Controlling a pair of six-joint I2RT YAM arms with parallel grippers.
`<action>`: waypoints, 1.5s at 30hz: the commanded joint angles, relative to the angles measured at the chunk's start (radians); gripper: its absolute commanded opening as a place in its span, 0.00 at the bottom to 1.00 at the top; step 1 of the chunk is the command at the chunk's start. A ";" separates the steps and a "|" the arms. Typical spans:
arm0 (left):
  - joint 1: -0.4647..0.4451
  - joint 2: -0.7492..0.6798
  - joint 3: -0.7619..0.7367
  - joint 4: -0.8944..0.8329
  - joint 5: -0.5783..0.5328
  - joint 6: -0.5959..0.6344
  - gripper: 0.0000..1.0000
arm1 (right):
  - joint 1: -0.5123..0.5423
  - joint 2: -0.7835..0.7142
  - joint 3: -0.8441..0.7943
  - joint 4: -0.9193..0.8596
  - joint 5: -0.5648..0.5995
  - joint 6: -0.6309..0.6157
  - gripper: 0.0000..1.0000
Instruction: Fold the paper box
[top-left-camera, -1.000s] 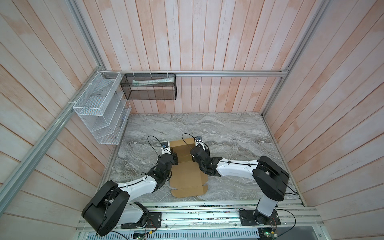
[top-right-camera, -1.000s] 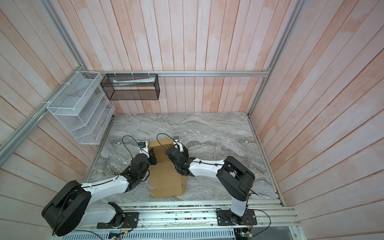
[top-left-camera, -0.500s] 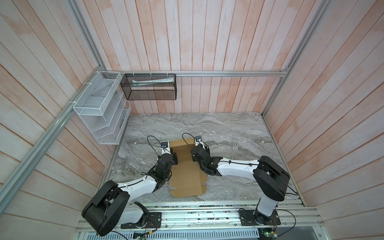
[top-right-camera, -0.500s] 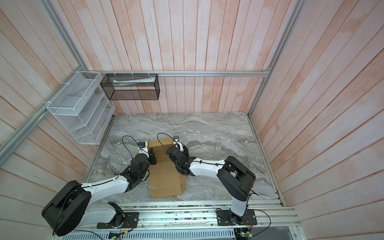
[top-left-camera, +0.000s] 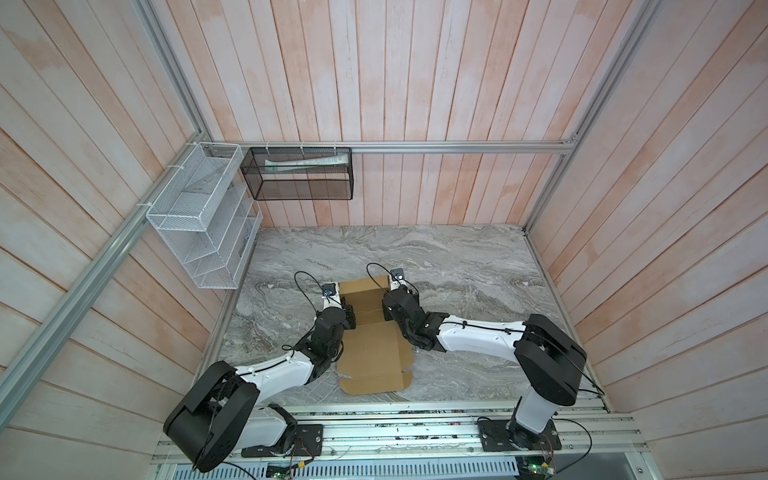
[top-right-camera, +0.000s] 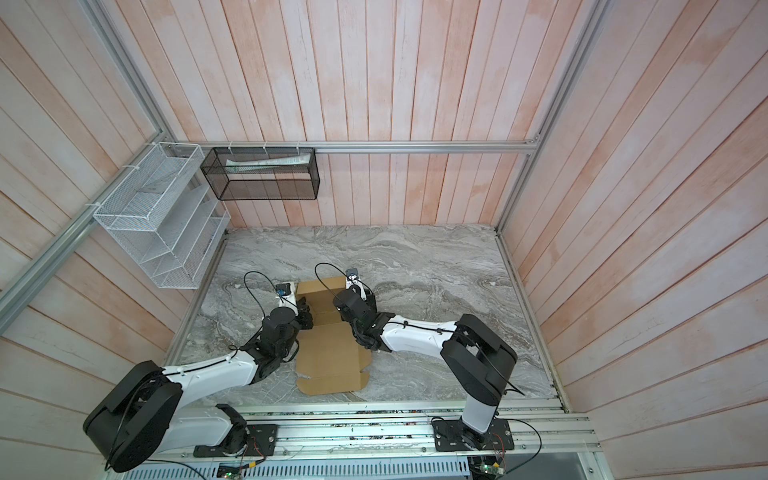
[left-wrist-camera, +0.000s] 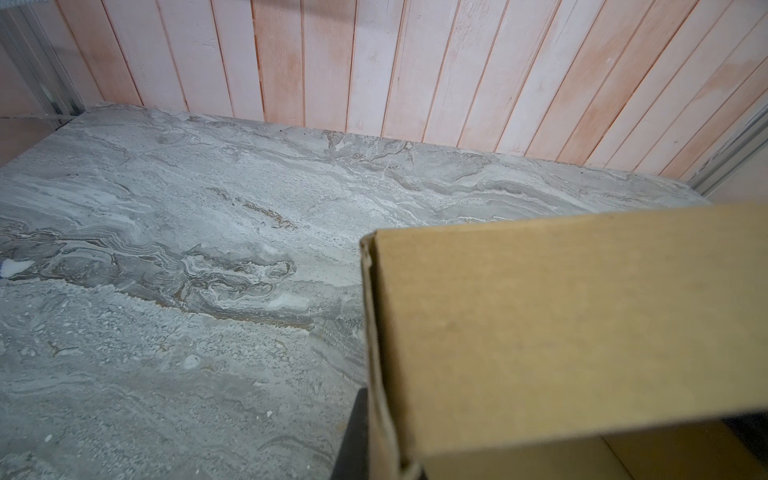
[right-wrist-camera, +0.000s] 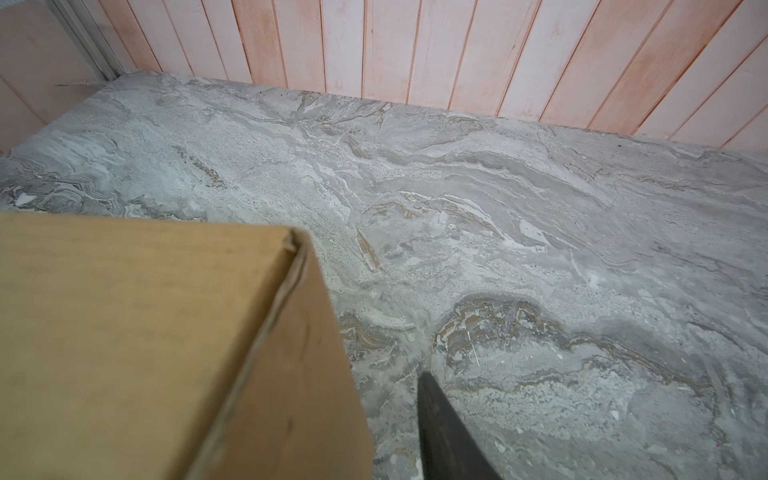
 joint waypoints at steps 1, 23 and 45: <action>0.005 0.008 -0.010 -0.002 -0.015 -0.009 0.00 | -0.006 -0.016 0.006 0.001 0.010 -0.001 0.36; 0.005 0.009 -0.005 -0.008 -0.021 -0.011 0.00 | 0.003 0.063 0.092 -0.072 0.032 0.041 0.09; 0.005 -0.007 0.005 -0.039 -0.043 -0.014 0.00 | 0.051 0.072 0.020 -0.080 0.028 0.147 0.26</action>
